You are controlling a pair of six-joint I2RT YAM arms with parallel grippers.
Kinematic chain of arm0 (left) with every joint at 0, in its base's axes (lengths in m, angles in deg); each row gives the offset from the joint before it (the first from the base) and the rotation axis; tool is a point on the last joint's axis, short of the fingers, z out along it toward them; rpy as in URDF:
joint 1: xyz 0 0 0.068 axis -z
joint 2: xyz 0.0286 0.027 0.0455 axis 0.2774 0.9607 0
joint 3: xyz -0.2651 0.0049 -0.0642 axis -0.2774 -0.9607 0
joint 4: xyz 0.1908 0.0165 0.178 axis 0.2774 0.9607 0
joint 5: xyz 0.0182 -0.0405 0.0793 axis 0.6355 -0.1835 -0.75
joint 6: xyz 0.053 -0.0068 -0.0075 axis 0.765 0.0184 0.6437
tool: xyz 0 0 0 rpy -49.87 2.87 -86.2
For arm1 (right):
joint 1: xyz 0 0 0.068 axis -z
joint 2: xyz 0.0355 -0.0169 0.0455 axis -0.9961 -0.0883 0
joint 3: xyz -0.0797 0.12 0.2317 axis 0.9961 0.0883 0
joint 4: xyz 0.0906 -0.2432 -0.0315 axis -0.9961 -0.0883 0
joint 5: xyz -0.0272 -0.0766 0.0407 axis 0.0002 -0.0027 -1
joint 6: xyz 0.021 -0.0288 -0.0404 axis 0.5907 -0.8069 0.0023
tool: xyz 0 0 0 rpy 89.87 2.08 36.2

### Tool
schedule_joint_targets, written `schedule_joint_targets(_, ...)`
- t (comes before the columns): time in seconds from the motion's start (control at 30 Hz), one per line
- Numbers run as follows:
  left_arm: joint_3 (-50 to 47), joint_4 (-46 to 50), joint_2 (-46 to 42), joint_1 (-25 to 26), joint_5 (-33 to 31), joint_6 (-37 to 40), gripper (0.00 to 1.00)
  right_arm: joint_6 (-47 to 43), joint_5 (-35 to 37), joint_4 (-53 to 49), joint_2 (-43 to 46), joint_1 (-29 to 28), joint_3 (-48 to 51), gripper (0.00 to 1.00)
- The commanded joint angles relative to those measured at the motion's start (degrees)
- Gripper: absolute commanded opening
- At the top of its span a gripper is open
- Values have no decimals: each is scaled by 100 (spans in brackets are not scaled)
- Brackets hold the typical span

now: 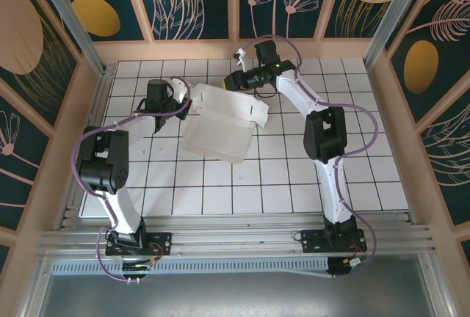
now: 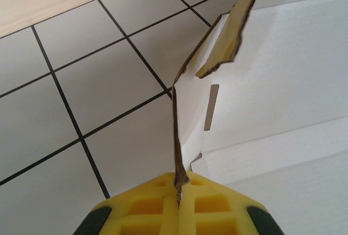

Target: Fold the paper box

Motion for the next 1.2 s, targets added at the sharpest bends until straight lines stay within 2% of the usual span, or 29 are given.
schedule_joint_targets(0.0,184,69,98,28,59,2,0,-273,23,-301,-130,-39,-263,38)
schedule_joint_targets(0.47,225,139,109,28,45,-62,0,-679,417,-726,-342,-150,-404,40)
schedule_joint_targets(0.67,258,163,90,28,243,-247,0,-670,492,-721,-350,-163,-404,40)
schedule_joint_targets(0.83,318,183,30,37,673,-512,0,-748,621,-772,-407,-223,-384,40)
schedule_joint_targets(1.0,388,222,74,36,716,-539,0,-810,608,-876,-465,-261,-395,40)
schedule_joint_targets(1.17,557,435,164,37,564,-504,0,-924,621,-972,-465,-267,-395,47)
